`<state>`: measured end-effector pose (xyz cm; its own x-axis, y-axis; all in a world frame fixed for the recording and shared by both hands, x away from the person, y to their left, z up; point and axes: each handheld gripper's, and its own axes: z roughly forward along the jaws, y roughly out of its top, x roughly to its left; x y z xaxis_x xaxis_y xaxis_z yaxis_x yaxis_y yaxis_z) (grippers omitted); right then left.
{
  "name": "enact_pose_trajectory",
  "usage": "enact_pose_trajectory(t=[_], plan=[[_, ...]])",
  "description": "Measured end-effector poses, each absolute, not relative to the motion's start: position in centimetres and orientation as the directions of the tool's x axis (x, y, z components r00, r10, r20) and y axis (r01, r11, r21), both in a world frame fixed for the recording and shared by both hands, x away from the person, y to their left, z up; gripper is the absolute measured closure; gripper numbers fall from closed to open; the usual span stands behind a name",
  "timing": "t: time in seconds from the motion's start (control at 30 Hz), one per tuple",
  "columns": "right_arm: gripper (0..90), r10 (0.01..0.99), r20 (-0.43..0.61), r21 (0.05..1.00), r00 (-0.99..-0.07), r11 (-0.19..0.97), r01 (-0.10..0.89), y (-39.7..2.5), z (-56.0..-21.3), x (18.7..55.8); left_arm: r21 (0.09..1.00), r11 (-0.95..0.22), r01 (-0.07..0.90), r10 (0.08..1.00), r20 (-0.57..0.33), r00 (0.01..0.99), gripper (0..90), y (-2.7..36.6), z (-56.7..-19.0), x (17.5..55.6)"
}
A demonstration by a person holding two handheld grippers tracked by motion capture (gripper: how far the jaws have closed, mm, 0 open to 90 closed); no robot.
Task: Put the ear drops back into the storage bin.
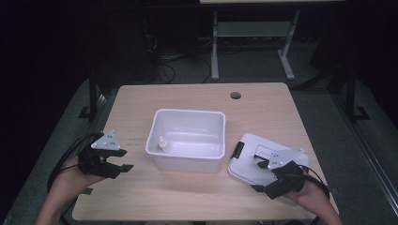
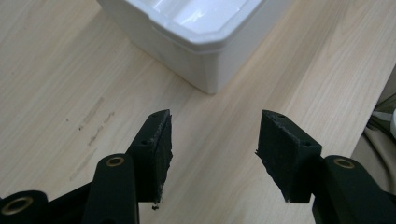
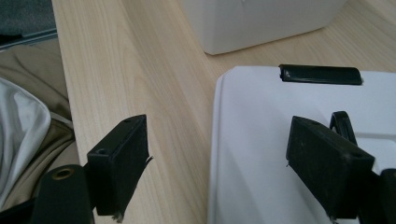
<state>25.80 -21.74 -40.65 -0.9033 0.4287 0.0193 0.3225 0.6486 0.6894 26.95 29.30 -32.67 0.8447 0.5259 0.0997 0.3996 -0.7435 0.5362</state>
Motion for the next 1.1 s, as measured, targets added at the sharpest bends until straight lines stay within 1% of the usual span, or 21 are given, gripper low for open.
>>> enact_pose_trajectory(t=[0.23,0.6,0.83,1.1], plan=[[20.6,0.438,0.017,0.677,-0.899,0.657,0.333,-21.8,-40.4,25.8,0.546,-0.732,0.408,0.534,0.087,0.841,43.9,30.0,-34.3,26.5],[21.2,0.451,0.022,0.656,-0.892,0.667,0.353,-22.2,-40.0,26.4,0.558,-0.719,0.414,0.551,0.094,0.829,39.6,30.0,-36.1,25.9],[21.8,0.46,-0.006,0.646,-0.888,0.68,0.348,-22.5,-39.7,26.6,0.568,-0.706,0.423,0.552,0.068,0.831,38.8,30.1,-37.5,25.6],[22.4,0.47,-0.012,0.629,-0.883,0.69,0.358,-22.8,-39.9,26.9,0.581,-0.694,0.426,0.562,0.065,0.825,38.7,30.5,-38.1,25.2]])
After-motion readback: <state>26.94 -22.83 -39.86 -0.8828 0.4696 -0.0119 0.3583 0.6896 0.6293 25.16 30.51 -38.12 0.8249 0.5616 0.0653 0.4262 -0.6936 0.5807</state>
